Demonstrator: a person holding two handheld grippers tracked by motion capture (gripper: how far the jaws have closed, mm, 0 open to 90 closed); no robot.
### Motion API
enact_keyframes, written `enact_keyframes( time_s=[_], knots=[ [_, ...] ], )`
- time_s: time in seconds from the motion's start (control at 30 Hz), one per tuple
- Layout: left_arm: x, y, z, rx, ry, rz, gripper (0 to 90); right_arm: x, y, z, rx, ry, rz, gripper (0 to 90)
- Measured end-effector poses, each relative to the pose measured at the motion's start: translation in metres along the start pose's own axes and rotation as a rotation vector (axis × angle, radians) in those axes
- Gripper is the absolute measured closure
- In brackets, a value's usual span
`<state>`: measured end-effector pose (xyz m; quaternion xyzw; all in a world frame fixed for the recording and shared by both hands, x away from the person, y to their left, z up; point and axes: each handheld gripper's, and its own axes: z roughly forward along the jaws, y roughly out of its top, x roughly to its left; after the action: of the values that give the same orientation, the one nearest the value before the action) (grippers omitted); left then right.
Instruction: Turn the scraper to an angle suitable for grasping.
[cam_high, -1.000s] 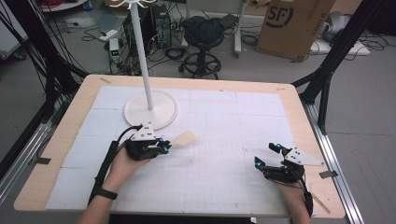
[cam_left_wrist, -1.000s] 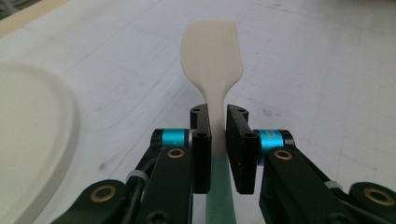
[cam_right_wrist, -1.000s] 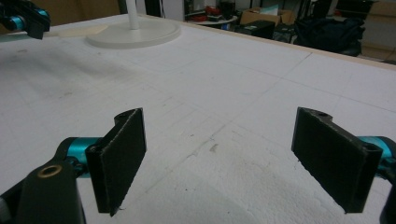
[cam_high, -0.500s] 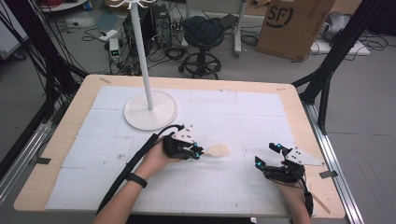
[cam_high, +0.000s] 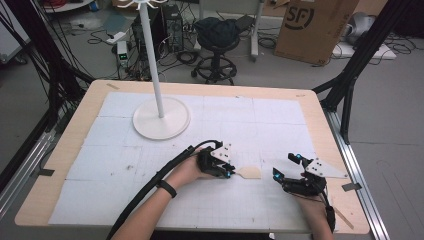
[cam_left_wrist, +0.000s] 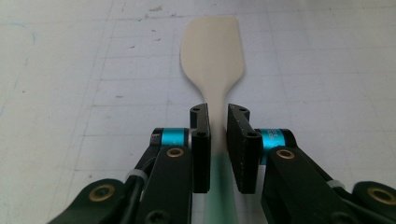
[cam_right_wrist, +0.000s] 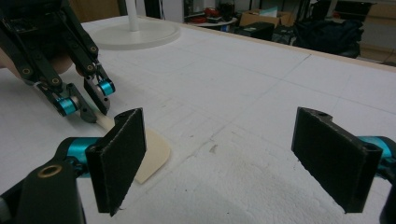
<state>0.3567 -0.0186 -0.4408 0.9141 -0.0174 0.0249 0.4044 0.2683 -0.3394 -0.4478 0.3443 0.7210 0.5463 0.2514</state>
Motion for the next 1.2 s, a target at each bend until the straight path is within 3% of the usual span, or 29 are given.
enact_keyframes(
  time_s=[0.07, 0.1, 0.2, 0.27, 0.4, 0.63, 0.73, 0.77, 0.8, 0.87, 0.97, 1.03, 1.13, 1.17, 1.2],
  knots=[
    [0.000, 0.000, 0.000, 0.004, 0.014, -0.005, 71.8, 0.000, 0.000, 0.000, 0.000, 0.000, 0.000, 16.8],
    [-0.002, 0.001, 0.000, 0.007, 0.055, -0.031, 63.1, 0.000, 0.000, 0.000, 0.000, 0.000, 0.000, 16.8],
    [-0.003, 0.002, -0.004, 0.015, 0.086, -0.056, 43.6, 0.000, 0.000, 0.000, 0.000, 0.001, -0.002, 16.8],
    [-0.006, 0.000, -0.013, -0.012, 0.116, -0.076, 38.7, 0.000, 0.000, 0.000, 0.000, 0.000, -0.001, 16.8],
    [-0.013, -0.018, -0.047, -0.144, 0.209, -0.154, 31.8, 0.000, 0.000, 0.000, 0.000, 0.001, -0.002, 16.8],
    [-0.032, -0.081, -0.126, -0.334, 0.382, -0.267, 21.3, 0.000, 0.000, 0.000, 0.003, -0.001, -0.004, 16.8],
    [-0.041, -0.114, -0.158, -0.416, 0.452, -0.319, 18.0, 0.000, 0.000, 0.000, 0.001, -0.003, 0.004, 16.8],
    [-0.048, -0.136, -0.177, -0.463, 0.505, -0.339, 18.0, 0.000, 0.000, 0.000, 0.003, -0.002, 0.005, 16.8],
    [-0.048, -0.136, -0.177, -0.463, 0.505, -0.339, 18.0, 0.000, 0.000, 0.000, 0.003, -0.002, 0.005, 16.8],
    [-0.055, -0.155, -0.193, -0.497, 0.553, -0.358, 17.9, -0.001, 0.001, 0.001, 0.012, -0.004, 0.023, 16.8],
    [-0.066, -0.180, -0.212, -0.485, 0.635, -0.379, 15.9, -0.002, 0.001, 0.002, 0.023, 0.000, 0.031, 16.8],
    [-0.077, -0.202, -0.227, -0.482, 0.700, -0.416, 15.4, -0.004, 0.001, 0.003, 0.025, 0.001, 0.035, 16.9],
    [-0.082, -0.216, -0.232, -0.500, 0.721, -0.440, 14.4, -0.004, 0.001, 0.002, 0.025, 0.002, 0.053, 16.9],
    [-0.085, -0.219, -0.236, -0.546, 0.737, -0.454, 14.7, -0.004, 0.001, 0.002, 0.023, 0.003, 0.053, 16.9],
    [-0.087, -0.223, -0.240, -0.552, 0.735, -0.442, 14.7, -0.004, 0.001, 0.002, 0.022, 0.000, 0.050, 16.9]
  ],
)
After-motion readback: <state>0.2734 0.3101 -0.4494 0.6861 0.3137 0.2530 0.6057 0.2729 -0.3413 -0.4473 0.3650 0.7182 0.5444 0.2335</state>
